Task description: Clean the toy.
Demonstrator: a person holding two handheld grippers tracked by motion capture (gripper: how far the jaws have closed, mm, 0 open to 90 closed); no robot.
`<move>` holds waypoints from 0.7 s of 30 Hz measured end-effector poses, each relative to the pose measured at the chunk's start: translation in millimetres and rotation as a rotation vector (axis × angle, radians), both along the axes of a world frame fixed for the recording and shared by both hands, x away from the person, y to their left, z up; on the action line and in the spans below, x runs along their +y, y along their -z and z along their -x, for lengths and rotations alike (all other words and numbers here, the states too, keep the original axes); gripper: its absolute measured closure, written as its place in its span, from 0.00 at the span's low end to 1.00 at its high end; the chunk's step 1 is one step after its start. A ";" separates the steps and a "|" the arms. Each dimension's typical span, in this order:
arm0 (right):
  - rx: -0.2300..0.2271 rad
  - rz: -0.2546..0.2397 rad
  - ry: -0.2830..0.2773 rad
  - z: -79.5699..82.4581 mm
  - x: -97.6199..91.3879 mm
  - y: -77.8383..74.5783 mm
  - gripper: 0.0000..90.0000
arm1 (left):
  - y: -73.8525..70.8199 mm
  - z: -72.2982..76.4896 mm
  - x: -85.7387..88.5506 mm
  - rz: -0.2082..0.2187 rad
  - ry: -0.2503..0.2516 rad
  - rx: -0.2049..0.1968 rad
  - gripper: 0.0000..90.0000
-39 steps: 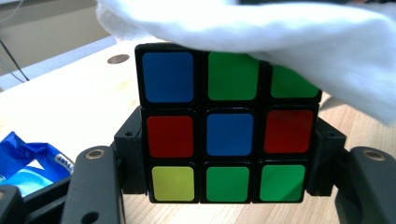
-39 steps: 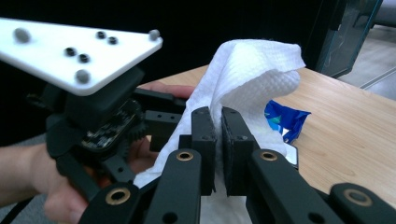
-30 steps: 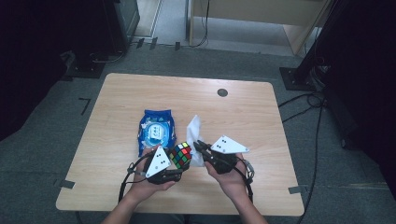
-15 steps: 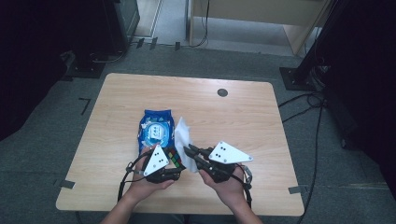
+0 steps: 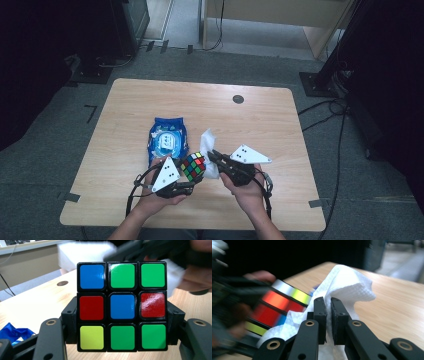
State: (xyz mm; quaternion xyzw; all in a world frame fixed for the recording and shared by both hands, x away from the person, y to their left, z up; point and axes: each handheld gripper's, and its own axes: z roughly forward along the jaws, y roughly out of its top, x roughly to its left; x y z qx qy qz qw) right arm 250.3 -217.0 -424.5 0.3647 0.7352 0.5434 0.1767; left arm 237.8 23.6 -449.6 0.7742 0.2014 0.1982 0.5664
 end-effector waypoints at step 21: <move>0.056 0.007 0.153 -19.0 -34.3 13.9 0.64 | 0.2 -15.7 16.7 0.052 -0.087 0.077 0.38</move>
